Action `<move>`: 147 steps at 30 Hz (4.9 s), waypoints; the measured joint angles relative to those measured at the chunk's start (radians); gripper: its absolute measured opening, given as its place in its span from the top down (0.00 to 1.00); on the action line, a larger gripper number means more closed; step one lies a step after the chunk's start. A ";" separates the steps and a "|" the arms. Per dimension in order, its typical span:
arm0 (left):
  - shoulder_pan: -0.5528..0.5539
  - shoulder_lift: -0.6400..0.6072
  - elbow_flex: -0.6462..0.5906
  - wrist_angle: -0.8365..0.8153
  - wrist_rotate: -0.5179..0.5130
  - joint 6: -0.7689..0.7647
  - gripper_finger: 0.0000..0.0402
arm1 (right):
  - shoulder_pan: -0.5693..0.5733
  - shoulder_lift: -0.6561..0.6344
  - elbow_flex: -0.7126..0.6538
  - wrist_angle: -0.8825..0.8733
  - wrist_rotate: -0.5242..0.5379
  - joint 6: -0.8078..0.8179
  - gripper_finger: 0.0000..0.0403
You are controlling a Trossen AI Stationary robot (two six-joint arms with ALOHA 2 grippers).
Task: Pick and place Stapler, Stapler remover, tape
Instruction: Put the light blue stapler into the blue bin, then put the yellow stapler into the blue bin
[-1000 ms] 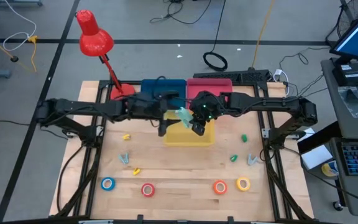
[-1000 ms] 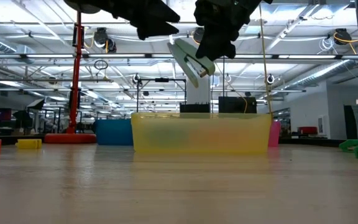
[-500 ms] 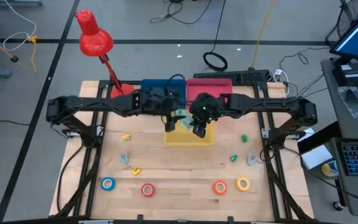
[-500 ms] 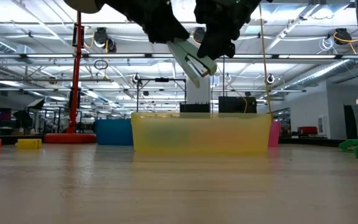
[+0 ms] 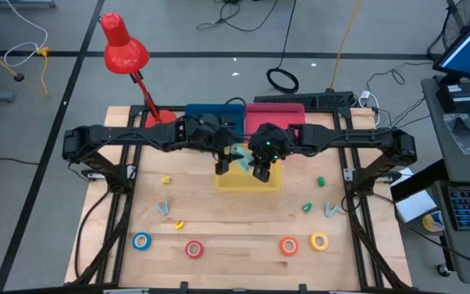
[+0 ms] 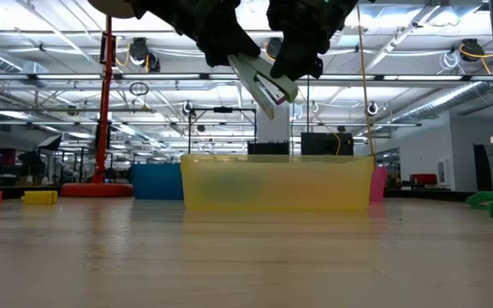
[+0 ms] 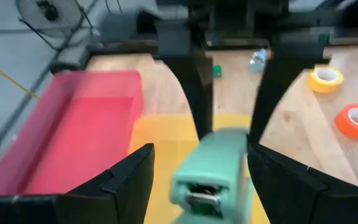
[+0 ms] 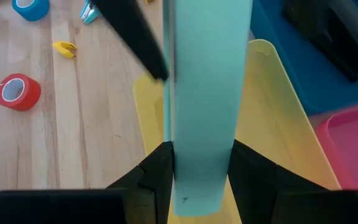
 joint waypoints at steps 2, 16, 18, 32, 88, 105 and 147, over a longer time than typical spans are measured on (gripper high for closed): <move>0.000 0.004 0.000 0.003 0.019 -0.014 0.37 | 0.000 0.000 0.000 0.007 0.000 0.000 0.70; 0.000 0.020 0.000 0.016 0.066 -0.028 0.55 | 0.000 0.000 0.000 0.016 -0.003 0.009 0.70; 0.000 0.020 0.000 0.010 0.088 -0.027 0.62 | 0.001 0.000 0.000 0.011 -0.007 -0.002 0.70; 0.036 0.019 0.000 -0.002 0.147 -0.065 0.68 | 0.000 0.000 0.000 0.016 0.001 0.024 0.69; 0.569 0.114 -0.001 -0.084 0.023 0.252 0.67 | 0.000 -0.001 0.001 0.014 -0.003 0.054 0.49; 0.592 0.239 -0.001 0.011 0.033 0.277 0.68 | 0.000 -0.001 0.000 0.014 -0.002 0.080 0.49; 0.586 0.191 -0.001 -0.164 -0.032 0.301 0.37 | 0.000 -0.001 0.000 0.022 -0.002 0.092 0.51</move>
